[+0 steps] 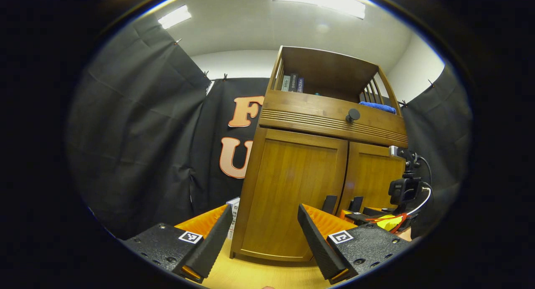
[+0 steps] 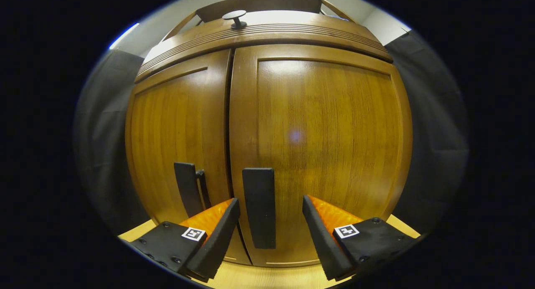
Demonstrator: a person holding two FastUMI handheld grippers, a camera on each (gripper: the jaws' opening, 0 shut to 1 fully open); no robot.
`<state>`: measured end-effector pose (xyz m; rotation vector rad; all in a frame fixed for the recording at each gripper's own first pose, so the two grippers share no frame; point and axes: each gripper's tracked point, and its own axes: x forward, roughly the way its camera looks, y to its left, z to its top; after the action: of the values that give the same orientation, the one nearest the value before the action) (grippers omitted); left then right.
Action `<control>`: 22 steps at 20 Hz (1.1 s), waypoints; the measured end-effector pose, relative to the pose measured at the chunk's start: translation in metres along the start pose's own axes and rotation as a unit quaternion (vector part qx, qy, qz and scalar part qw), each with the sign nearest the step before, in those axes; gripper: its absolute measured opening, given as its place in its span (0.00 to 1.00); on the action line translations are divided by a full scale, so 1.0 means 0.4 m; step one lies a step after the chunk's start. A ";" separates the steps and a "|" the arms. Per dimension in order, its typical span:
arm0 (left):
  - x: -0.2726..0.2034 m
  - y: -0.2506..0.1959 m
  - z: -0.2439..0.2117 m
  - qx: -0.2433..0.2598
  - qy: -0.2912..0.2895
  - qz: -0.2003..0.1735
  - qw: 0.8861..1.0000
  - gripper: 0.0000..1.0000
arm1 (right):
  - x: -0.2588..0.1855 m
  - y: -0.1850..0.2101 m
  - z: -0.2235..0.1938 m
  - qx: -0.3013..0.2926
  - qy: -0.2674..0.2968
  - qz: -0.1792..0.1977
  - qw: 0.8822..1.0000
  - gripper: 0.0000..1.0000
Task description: Open the right door of the double-door shoe cabinet with the right hand, and open the left door with the left hand.
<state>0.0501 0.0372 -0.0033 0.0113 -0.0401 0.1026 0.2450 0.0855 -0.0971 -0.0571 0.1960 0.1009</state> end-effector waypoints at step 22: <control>-0.036 0.024 0.036 0.006 -0.011 0.010 1.000 0.94 | 0.001 0.044 -0.065 0.012 0.065 0.044 0.997 0.38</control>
<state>0.0343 0.0450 0.0104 0.0243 -0.0607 0.1219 0.2384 0.1010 -0.1235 -0.0306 0.3301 0.1835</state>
